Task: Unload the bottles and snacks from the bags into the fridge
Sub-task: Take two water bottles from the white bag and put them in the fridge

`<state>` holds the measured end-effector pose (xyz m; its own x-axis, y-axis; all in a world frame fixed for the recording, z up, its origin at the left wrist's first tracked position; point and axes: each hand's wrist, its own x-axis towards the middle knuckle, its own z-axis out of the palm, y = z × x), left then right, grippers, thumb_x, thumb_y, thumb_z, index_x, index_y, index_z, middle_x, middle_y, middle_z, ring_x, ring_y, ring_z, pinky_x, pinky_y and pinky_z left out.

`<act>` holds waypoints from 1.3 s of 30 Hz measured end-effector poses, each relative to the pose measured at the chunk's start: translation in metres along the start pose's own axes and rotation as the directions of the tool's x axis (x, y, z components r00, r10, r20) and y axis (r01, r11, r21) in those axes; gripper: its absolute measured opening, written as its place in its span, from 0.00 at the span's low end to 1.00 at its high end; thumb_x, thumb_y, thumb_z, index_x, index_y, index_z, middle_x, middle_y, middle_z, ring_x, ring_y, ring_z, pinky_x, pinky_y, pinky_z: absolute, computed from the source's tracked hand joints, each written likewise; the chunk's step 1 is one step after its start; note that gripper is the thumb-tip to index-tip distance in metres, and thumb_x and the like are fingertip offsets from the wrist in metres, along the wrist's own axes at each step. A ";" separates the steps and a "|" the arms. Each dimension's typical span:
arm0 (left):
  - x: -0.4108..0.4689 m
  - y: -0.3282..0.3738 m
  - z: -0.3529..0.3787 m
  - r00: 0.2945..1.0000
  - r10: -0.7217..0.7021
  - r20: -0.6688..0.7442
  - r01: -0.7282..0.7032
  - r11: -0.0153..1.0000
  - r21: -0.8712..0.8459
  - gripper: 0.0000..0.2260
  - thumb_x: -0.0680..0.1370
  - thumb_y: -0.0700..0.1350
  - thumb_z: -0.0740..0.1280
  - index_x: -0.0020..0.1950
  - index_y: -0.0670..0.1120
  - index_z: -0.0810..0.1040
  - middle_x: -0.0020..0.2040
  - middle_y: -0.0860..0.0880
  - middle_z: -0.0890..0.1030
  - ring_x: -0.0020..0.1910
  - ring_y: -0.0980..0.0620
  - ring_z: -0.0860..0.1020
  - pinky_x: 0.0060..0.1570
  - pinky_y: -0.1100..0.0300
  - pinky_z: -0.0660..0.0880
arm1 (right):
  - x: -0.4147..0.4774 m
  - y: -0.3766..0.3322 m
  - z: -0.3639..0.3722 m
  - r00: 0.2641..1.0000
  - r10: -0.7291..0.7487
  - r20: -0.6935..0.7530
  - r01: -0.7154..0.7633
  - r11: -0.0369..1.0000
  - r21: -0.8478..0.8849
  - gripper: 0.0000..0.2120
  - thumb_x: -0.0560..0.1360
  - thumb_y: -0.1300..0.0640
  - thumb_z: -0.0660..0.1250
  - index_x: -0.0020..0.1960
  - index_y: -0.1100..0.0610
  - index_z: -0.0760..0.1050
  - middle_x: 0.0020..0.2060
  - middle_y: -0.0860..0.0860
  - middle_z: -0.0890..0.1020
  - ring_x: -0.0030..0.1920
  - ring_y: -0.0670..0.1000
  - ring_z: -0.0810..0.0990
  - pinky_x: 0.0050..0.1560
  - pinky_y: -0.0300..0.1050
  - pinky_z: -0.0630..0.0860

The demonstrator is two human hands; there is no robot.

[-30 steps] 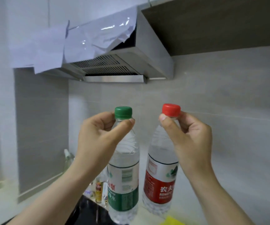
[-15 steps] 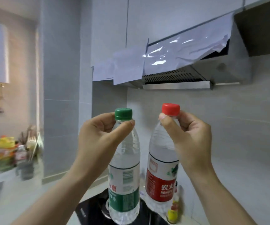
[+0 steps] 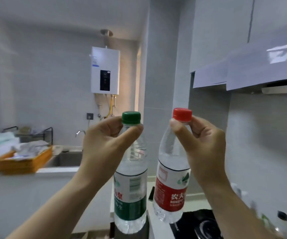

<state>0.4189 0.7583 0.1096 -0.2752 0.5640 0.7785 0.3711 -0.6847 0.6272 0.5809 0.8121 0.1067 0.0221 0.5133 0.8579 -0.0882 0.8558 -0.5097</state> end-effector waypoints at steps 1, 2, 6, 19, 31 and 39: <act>0.001 0.001 -0.011 1.000 -0.006 -0.017 0.006 1.000 0.009 0.06 0.70 0.44 0.72 0.46 0.46 0.84 0.39 0.50 0.85 0.40 0.52 0.83 0.38 0.66 0.78 | 0.002 0.004 0.013 1.000 0.007 0.022 -0.008 0.999 0.039 0.05 0.71 0.53 0.71 0.43 0.54 0.82 0.32 0.47 0.83 0.34 0.45 0.81 0.39 0.33 0.75; 0.002 0.002 -0.022 0.999 -0.011 -0.042 0.012 1.000 0.027 0.07 0.70 0.44 0.72 0.47 0.46 0.84 0.39 0.53 0.86 0.40 0.56 0.83 0.38 0.70 0.76 | 0.004 0.008 0.026 0.999 0.014 0.045 -0.018 0.997 0.079 0.06 0.71 0.52 0.72 0.44 0.54 0.82 0.33 0.46 0.84 0.35 0.45 0.82 0.40 0.34 0.76; 0.002 0.005 -0.061 0.984 -0.006 -0.180 0.038 0.984 0.171 0.07 0.70 0.44 0.72 0.47 0.47 0.84 0.40 0.55 0.85 0.40 0.59 0.83 0.38 0.72 0.75 | 0.010 0.025 0.079 0.992 -0.004 0.127 -0.024 0.976 0.217 0.06 0.71 0.52 0.74 0.44 0.55 0.83 0.31 0.43 0.83 0.33 0.43 0.80 0.38 0.31 0.74; -0.036 0.060 -0.138 0.816 0.227 -0.532 0.184 0.770 0.611 0.06 0.70 0.42 0.72 0.46 0.46 0.84 0.39 0.54 0.85 0.38 0.59 0.83 0.37 0.74 0.74 | 0.000 0.000 0.215 0.891 -0.169 0.422 -0.214 0.661 0.719 0.07 0.69 0.51 0.72 0.44 0.52 0.82 0.34 0.45 0.85 0.35 0.45 0.83 0.39 0.34 0.78; -0.120 0.166 -0.178 0.652 0.423 -0.629 0.384 0.531 0.755 0.06 0.71 0.42 0.72 0.47 0.47 0.84 0.42 0.51 0.86 0.43 0.53 0.83 0.47 0.64 0.79 | -0.068 -0.112 0.270 0.789 -0.342 0.510 -0.411 0.324 0.852 0.06 0.71 0.55 0.72 0.47 0.52 0.83 0.38 0.47 0.85 0.40 0.49 0.83 0.45 0.40 0.79; -0.182 0.243 -0.197 0.574 0.510 -0.641 0.451 0.456 0.767 0.05 0.71 0.40 0.72 0.46 0.45 0.84 0.40 0.52 0.86 0.40 0.54 0.84 0.39 0.69 0.77 | -0.121 -0.198 0.278 0.756 -0.424 0.498 -0.463 0.191 0.865 0.13 0.73 0.59 0.72 0.31 0.48 0.77 0.23 0.44 0.72 0.26 0.42 0.66 0.29 0.32 0.65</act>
<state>0.3846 0.3989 0.1244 -0.5374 -0.3211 0.7798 0.7252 0.2959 0.6217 0.3185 0.5626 0.1213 -0.4423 -0.0070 0.8969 -0.8889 -0.1298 -0.4394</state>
